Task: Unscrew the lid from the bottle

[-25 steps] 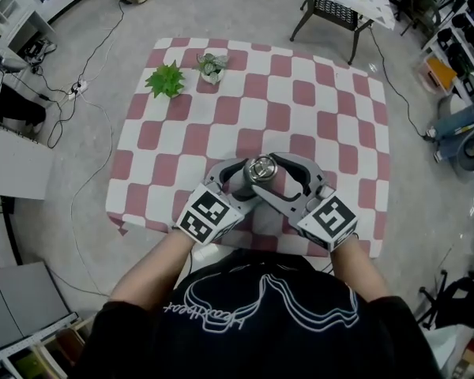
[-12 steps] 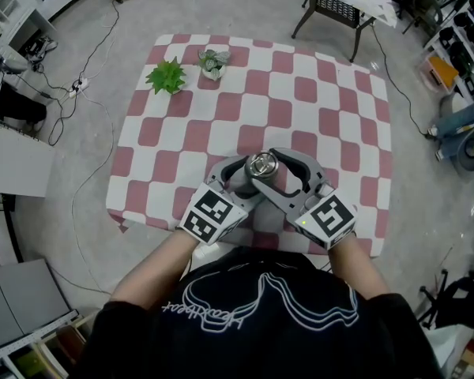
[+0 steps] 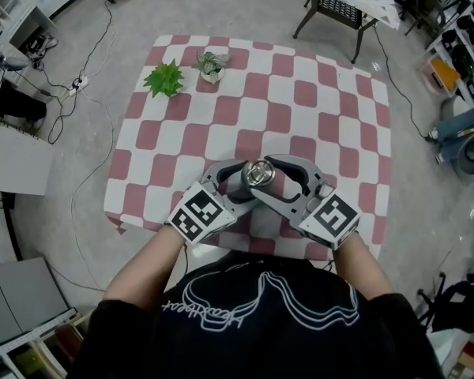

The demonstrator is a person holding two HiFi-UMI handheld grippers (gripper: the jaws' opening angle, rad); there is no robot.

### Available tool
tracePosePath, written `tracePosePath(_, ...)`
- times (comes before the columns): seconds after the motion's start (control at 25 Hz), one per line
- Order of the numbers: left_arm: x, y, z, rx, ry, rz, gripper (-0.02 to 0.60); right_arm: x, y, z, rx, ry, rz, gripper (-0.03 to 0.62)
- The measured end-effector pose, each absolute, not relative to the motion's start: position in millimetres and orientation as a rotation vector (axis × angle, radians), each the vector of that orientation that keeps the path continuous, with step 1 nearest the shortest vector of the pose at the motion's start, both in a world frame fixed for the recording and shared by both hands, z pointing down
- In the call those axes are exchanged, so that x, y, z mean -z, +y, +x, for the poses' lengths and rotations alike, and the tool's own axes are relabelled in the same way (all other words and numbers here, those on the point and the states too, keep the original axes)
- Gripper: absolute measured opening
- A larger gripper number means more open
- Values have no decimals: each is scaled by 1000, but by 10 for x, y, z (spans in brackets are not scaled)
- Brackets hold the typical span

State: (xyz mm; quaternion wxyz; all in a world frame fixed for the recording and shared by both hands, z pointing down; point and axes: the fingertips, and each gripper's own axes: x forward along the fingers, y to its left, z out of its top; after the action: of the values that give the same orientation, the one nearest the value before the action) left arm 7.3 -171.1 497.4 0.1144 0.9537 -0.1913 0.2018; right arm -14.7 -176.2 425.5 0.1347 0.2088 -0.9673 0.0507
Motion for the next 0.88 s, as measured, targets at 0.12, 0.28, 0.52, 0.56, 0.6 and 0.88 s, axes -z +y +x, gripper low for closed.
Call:
tracePosePath(0.12, -4975, -1688, 72, -616, -478, 2816, 334, -4256, -1745, -149, -159, -2806, 535, 247)
tracePosePath(0.28, -4970, -1670, 68, -646, -368, 2836, 334, -4252, -1725, -153, -156, -2788, 445, 247)
tracePosePath(0.52, -4981, -1656, 69, -710, -174, 2871, 334, -4271, -1707, -164, -126, -2753, 302, 247)
tracePosePath(0.56, -4986, -1647, 67, -721, -143, 2872, 334, -4283, -1700, -162, -127, -2744, 278, 247)
tracePosePath(0.6, -4988, -1641, 64, -734, -116, 2871, 334, -4291, -1694, -162, -128, -2735, 259, 247)
tracePosePath(0.88, -4981, -1631, 52, -769, -67, 2869, 334, -4266, -1693, -190, -124, -2716, 263, 247)
